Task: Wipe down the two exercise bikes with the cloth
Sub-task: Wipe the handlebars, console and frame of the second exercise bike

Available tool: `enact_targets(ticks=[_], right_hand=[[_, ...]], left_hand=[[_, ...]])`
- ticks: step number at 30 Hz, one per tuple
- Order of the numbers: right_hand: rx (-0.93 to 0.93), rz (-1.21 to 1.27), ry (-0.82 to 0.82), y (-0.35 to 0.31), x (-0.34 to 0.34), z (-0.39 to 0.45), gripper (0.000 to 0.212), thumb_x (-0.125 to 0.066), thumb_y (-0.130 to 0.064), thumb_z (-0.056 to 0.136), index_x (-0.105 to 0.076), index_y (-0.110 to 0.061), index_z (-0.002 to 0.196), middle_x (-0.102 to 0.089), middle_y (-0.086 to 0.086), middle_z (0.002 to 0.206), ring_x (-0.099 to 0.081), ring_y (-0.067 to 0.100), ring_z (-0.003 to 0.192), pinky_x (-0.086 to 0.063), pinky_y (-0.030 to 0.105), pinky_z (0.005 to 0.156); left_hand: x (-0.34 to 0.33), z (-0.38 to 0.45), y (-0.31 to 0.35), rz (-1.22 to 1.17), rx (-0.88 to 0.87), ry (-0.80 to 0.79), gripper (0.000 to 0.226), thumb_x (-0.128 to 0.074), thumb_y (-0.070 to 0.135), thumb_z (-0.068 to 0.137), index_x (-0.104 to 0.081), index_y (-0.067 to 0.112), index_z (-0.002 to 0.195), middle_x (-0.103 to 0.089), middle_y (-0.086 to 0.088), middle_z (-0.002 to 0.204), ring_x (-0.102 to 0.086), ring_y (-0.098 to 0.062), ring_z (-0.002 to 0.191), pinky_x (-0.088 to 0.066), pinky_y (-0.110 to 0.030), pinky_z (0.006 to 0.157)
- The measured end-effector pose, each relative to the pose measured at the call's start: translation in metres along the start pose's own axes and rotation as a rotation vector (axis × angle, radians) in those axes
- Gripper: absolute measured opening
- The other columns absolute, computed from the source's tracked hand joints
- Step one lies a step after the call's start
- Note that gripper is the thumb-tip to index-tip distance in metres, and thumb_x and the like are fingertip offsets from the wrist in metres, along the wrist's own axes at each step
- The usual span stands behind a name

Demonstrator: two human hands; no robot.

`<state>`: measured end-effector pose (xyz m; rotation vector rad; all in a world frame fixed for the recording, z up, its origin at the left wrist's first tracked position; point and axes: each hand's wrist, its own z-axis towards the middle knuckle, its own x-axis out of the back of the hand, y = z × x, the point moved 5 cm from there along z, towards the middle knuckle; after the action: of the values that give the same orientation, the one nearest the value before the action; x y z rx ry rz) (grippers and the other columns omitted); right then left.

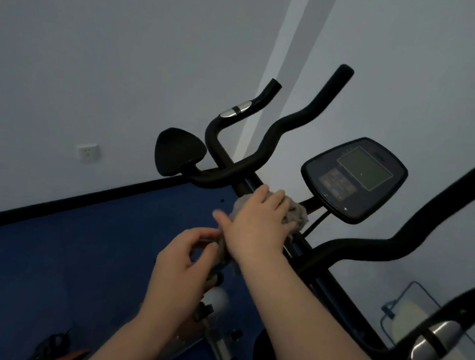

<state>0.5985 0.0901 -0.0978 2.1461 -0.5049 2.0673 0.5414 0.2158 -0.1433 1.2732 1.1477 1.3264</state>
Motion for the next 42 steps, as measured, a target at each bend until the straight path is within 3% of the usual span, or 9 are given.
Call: enact_targets(ticks=[3,8,14,18,25,28,31,38,42], right_hand=[[0.001,-0.014,0.031,0.006,-0.009,-0.005,0.101,-0.046,-0.062,0.089,0.01,-0.004,0.149,0.001,0.027,0.156,-0.002,0.041,0.145,-0.022,0.058,0.113],[-0.092,0.099,-0.089,0.033,-0.001,0.007,0.08,-0.031,-0.053,0.097,-0.002,0.0,0.149,-0.015,0.027,0.153,-0.014,0.038,0.143,-0.025,0.045,0.114],[-0.129,0.123,-0.346,0.058,-0.007,0.038,0.063,-0.034,-0.036,0.101,-0.002,-0.021,0.152,-0.012,0.029,0.152,-0.015,0.045,0.139,-0.024,0.052,0.114],[-0.257,0.236,-0.321,0.07,-0.007,0.058,0.063,-0.022,-0.041,0.102,-0.013,-0.003,0.15,-0.016,0.024,0.154,-0.017,0.039,0.141,-0.021,0.048,0.116],[-0.169,0.206,-0.132,0.06,-0.001,0.05,0.051,-0.027,-0.029,0.102,-0.032,0.002,0.142,-0.027,0.024,0.15,-0.023,0.036,0.139,-0.023,0.045,0.112],[0.015,0.158,-0.008,0.056,0.01,0.041,0.032,-0.037,-0.016,0.099,-0.055,-0.008,0.123,-0.058,0.017,0.123,-0.054,0.031,0.114,-0.043,0.033,0.083],[0.087,0.215,-0.027,0.069,0.036,0.045,0.029,-0.043,-0.025,0.098,-0.063,-0.008,0.111,-0.065,0.015,0.113,-0.059,0.032,0.104,-0.039,0.03,0.072],[-0.045,0.25,-0.048,0.142,0.12,0.081,0.035,-0.045,-0.032,0.098,-0.067,-0.006,0.106,-0.066,0.018,0.111,-0.06,0.032,0.103,-0.039,0.027,0.072],[-0.147,0.206,0.273,0.166,0.162,0.113,0.029,-0.048,-0.028,0.095,-0.066,-0.007,0.102,-0.065,0.015,0.105,-0.059,0.03,0.095,-0.036,0.028,0.069]], left_hand=[[0.001,0.008,-0.001,0.018,-0.03,-0.029,0.024,-0.058,0.019,0.09,-0.068,0.04,0.096,-0.069,0.021,0.095,-0.063,0.004,0.092,-0.05,-0.02,0.075],[-0.006,0.022,-0.001,-0.023,-0.025,-0.059,0.023,-0.058,0.016,0.09,-0.069,0.036,0.093,-0.07,0.017,0.095,-0.064,0.001,0.092,-0.051,-0.022,0.077],[-0.025,0.034,0.015,-0.035,-0.081,-0.02,0.023,-0.056,0.011,0.09,-0.069,0.029,0.097,-0.069,0.012,0.097,-0.062,-0.003,0.096,-0.052,-0.037,0.089],[-0.035,0.039,0.018,-0.015,-0.087,-0.005,0.022,-0.055,0.015,0.09,-0.067,0.033,0.098,-0.066,0.008,0.101,-0.059,-0.007,0.1,-0.051,-0.033,0.086],[-0.053,0.046,0.03,-0.108,-0.1,0.104,0.024,-0.053,0.009,0.091,-0.068,0.027,0.095,-0.068,0.006,0.095,-0.063,-0.009,0.091,-0.053,-0.025,0.072],[-0.061,0.048,0.036,-0.174,-0.126,0.134,0.024,-0.052,0.007,0.091,-0.068,0.025,0.092,-0.068,0.008,0.09,-0.065,-0.01,0.087,-0.054,-0.023,0.066],[-0.068,0.054,0.042,-0.165,-0.161,0.118,0.025,-0.053,0.008,0.091,-0.067,0.028,0.09,-0.069,0.009,0.091,-0.065,-0.009,0.088,-0.053,-0.025,0.071],[-0.092,0.093,0.054,0.081,-0.199,-0.106,0.02,-0.055,0.017,0.091,-0.065,0.034,0.094,-0.066,0.011,0.09,-0.059,-0.004,0.074,-0.049,-0.028,0.066],[-0.102,0.097,0.056,0.224,-0.237,-0.134,0.021,-0.055,0.019,0.092,-0.061,0.038,0.096,-0.062,0.021,0.095,-0.057,0.001,0.078,-0.042,-0.018,0.061]])
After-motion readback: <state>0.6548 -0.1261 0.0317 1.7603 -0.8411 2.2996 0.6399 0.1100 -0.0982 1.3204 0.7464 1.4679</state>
